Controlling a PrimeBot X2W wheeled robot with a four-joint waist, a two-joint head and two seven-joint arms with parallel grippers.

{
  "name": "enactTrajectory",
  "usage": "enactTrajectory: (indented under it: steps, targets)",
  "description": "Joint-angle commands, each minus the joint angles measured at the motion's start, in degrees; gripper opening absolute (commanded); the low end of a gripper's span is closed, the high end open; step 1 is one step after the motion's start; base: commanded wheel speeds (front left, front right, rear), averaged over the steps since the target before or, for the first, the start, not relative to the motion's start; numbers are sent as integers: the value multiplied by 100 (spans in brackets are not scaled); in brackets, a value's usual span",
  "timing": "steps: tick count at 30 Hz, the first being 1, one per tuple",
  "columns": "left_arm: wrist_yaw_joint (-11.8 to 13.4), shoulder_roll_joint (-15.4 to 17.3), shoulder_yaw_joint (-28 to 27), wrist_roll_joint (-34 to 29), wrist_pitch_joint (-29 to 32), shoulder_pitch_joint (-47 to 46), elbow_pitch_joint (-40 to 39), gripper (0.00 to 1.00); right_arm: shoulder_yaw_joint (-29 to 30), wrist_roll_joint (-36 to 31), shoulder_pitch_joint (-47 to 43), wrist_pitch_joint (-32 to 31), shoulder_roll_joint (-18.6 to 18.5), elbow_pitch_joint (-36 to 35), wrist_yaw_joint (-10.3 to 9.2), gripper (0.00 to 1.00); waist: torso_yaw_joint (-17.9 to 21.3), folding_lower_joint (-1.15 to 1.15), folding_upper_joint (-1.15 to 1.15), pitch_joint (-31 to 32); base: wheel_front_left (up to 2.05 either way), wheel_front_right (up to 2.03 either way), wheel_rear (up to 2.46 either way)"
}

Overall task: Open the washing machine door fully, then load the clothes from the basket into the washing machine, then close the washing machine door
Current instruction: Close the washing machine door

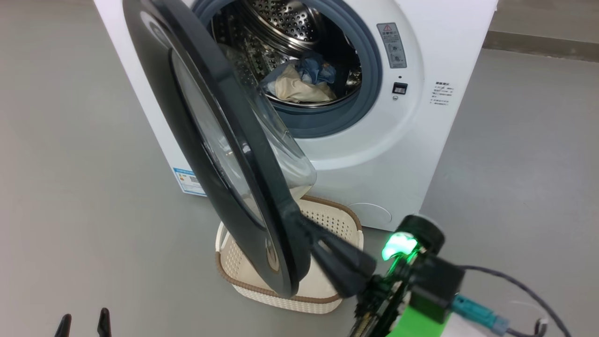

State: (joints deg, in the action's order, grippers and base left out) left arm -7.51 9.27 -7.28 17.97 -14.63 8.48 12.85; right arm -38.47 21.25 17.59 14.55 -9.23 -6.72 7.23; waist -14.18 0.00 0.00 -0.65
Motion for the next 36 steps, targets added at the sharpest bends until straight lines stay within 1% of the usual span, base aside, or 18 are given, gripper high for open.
enactTrajectory:
  steps: [1,8,14,25,36]
  targets:
    - [2,71,-201,-75,-37,-110,-85,100,-197,76,182,45,88,-136,25,0,-36,0,0,2,0,0,0]
    - [2,29,-208,-99,-37,-126,-82,100,-816,334,178,45,124,280,25,0,-134,0,0,-28,0,0,0]
    - [2,-34,-239,-144,-37,-176,-79,100,-1115,511,228,45,131,781,25,0,-199,0,0,-124,0,0,0]
    - [2,-129,-234,-164,-37,-335,-75,100,-1055,640,486,45,259,1490,25,0,-302,0,0,-352,0,0,0]
    - [2,-159,-218,-159,-37,-483,-80,100,-910,592,694,45,353,1788,25,0,-369,0,0,-569,0,0,0]
